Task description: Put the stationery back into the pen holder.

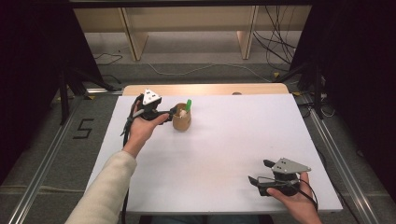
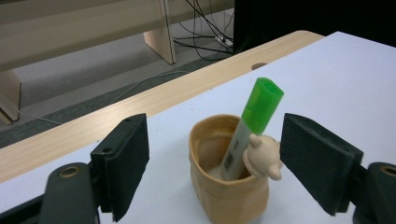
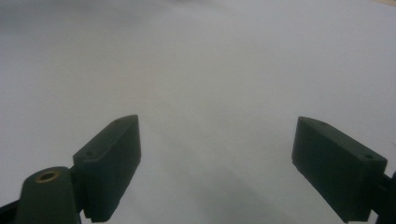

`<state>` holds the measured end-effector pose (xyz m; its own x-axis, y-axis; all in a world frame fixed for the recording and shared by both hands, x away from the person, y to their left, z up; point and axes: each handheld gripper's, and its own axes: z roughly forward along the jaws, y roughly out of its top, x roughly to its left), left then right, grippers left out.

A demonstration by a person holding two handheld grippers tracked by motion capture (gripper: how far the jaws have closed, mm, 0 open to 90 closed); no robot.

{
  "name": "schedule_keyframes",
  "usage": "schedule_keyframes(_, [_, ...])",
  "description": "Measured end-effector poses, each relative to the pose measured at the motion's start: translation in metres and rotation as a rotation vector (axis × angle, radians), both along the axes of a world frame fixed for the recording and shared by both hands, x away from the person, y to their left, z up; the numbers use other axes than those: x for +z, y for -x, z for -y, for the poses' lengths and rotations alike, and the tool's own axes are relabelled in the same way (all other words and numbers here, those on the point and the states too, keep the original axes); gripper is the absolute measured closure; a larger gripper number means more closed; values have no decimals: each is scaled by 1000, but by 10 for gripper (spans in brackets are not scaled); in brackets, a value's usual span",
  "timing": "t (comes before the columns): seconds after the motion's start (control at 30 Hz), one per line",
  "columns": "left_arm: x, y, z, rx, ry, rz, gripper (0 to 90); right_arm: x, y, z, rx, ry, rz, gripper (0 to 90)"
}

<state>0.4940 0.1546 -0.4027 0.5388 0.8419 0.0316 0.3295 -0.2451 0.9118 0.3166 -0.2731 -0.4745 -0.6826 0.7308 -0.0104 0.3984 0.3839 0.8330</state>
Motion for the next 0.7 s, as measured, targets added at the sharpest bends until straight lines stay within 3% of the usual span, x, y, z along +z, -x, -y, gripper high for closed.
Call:
schedule_keyframes(0.03, [-1, 4, 0, 3, 8, -17, 238, 0, 0, 0, 0, -1, -2, 165])
schedule_keyframes(0.37, [-4, 21, -3, -1, -17, -46, 242, 0, 0, 0, -1, 0, -1, 164])
schedule_keyframes(0.7, [-4, 39, -3, -26, -36, -35, 236, 0, 0, 0, 2, 0, -1, 164])
